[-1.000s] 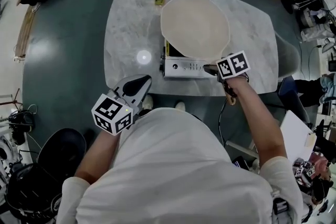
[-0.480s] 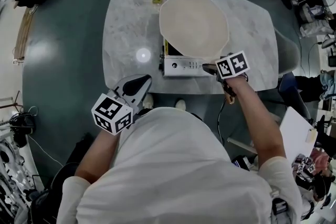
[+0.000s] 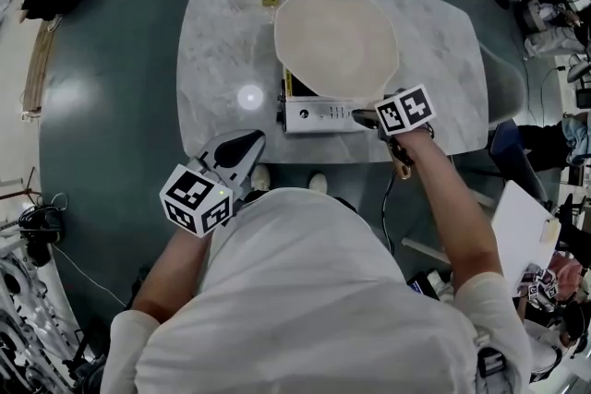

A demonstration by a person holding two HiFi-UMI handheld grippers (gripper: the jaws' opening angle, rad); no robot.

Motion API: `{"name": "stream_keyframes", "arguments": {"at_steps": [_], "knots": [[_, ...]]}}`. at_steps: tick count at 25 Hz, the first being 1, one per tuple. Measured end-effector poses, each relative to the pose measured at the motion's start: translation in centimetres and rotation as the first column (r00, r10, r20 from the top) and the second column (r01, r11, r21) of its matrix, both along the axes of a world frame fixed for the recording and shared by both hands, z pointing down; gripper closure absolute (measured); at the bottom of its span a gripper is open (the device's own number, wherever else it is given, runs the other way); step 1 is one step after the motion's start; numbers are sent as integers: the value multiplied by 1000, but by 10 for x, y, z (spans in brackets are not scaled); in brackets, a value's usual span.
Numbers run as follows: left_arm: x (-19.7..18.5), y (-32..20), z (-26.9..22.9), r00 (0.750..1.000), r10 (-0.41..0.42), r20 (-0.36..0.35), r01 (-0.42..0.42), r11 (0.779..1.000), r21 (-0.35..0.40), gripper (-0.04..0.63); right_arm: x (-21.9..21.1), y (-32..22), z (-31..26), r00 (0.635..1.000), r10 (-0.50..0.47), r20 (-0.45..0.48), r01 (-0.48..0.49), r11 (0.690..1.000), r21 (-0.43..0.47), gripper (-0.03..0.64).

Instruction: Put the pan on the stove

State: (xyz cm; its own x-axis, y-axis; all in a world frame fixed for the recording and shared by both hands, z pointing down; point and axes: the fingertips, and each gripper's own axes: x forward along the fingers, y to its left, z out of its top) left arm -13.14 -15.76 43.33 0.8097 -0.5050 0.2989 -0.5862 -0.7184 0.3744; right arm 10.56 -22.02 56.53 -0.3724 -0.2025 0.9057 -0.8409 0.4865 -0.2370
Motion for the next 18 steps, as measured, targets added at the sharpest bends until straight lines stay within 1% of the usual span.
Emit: {"name": "stream_keyframes", "arguments": {"at_steps": [7, 11, 18], "knots": [[2, 1, 1, 1000, 13, 1, -13, 1000, -3, 577, -2, 0, 3, 1000, 6, 17, -6, 1000, 10, 329], [2, 2, 1, 1000, 15, 3, -15, 1000, -5, 577, -2, 0, 3, 1000, 18, 21, -18, 1000, 12, 348], [6, 4, 1, 1000, 24, 0, -24, 1000, -3, 577, 0, -3, 0, 1000, 24, 11, -24, 1000, -6, 351]]}}
